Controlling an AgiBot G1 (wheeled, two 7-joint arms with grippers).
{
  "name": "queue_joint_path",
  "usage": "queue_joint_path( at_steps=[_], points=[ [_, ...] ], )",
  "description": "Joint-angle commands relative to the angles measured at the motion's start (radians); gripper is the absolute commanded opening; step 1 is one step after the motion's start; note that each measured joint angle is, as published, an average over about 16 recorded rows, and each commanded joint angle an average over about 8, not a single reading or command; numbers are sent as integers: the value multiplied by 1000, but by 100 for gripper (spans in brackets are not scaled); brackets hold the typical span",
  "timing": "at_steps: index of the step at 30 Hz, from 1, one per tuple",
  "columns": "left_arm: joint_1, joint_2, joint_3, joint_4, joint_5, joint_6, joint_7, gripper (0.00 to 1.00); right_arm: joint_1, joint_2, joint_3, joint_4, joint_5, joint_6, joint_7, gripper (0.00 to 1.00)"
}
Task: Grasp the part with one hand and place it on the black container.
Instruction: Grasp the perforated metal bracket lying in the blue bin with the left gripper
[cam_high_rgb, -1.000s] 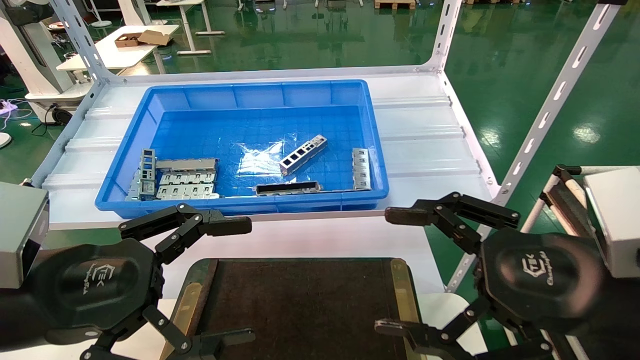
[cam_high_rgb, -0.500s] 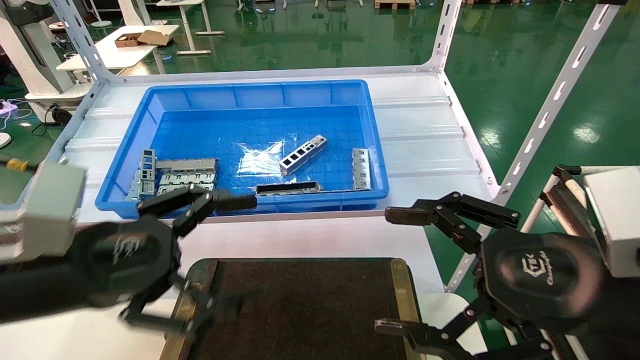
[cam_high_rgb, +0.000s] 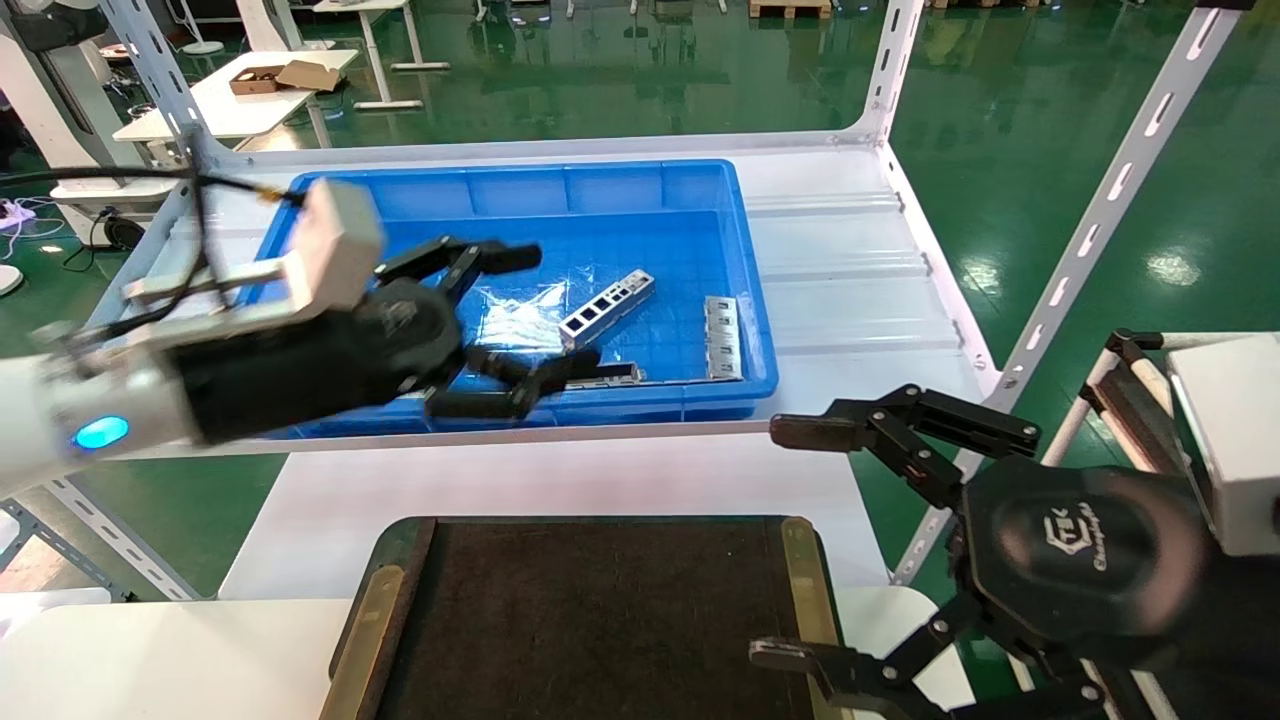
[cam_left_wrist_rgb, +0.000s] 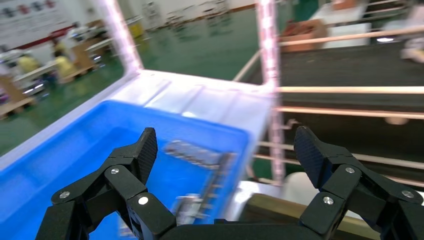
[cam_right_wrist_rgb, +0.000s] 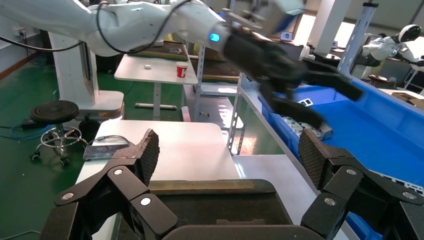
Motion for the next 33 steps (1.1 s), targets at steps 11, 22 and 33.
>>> queue_joint_path(
  at_steps=[11,22,33],
  points=[
    [-200,271,60,442,149,-207,151,100,0,0,0,0,0,0,0,100],
    [-294,437,77,743,180,-373,265,100,0,0,0,0,0,0,0,100],
    [-275,453,137,785,176,-428,235,50,0,0,0,0,0,0,0,26]
  ],
)
